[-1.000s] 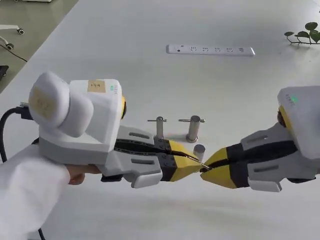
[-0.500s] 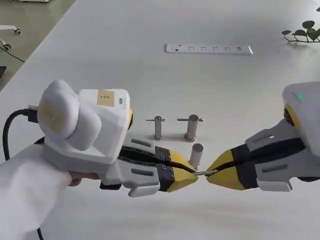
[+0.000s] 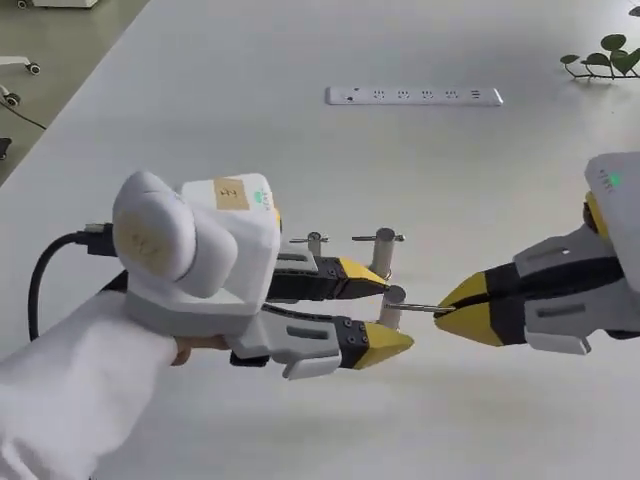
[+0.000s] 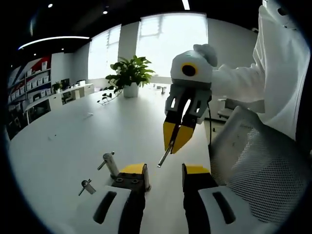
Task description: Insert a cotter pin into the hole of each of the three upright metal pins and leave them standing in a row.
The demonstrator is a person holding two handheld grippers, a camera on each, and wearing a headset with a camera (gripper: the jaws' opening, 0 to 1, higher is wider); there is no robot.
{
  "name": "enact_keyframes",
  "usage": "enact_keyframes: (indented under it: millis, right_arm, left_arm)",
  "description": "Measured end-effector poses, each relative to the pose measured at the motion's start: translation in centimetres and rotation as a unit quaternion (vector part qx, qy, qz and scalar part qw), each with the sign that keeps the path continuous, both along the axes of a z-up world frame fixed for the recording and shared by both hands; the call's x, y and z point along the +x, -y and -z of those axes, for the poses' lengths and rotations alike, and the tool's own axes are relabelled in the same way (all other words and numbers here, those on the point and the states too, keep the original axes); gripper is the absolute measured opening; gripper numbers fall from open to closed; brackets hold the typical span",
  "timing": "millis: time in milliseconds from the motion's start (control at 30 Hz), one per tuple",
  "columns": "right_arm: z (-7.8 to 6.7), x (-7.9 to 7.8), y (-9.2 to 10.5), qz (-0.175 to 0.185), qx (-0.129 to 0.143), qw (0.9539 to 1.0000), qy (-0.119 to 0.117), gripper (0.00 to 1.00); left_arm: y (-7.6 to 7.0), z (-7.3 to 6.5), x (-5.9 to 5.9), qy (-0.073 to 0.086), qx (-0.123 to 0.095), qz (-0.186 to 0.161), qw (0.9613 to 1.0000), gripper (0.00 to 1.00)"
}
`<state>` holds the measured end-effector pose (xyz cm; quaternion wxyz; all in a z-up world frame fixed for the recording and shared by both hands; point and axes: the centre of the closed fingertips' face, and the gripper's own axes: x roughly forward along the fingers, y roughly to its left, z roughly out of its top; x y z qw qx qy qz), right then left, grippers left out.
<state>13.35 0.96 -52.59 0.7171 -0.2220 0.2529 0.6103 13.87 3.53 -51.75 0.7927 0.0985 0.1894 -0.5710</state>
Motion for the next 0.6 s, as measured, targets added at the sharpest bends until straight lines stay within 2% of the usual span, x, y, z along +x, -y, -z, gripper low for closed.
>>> enact_keyframes:
  millis: [200, 300, 400, 533, 600]
  right_arm:
    - [1.0, 1.3, 1.2, 0.018, -0.018, 0.9997, 0.005, 0.00]
    - [1.6, 1.8, 1.5, 0.016, -0.029, 0.9994, 0.009, 0.00]
    - [2.0, 2.1, 1.5, 0.014, -0.033, 0.9993, 0.009, 0.00]
    - [2.5, 2.4, 1.7, 0.012, -0.040, 0.9991, 0.008, 0.00]
    - [2.8, 2.5, 1.8, 0.011, -0.043, 0.9990, 0.007, 0.00]
  left_arm:
    - [-0.1, 1.3, 2.2, -0.001, 0.005, -0.052, 0.9986, 0.29]
    - [-0.1, 1.9, 2.7, -0.002, 0.013, -0.058, 0.9982, 0.26]
    - [0.1, 2.3, 3.0, -0.010, 0.013, -0.060, 0.9981, 0.25]
    - [0.2, 2.9, 3.2, -0.020, 0.018, -0.059, 0.9979, 0.15]
    - [0.2, 3.2, 3.3, -0.024, 0.021, -0.061, 0.9976, 0.15]
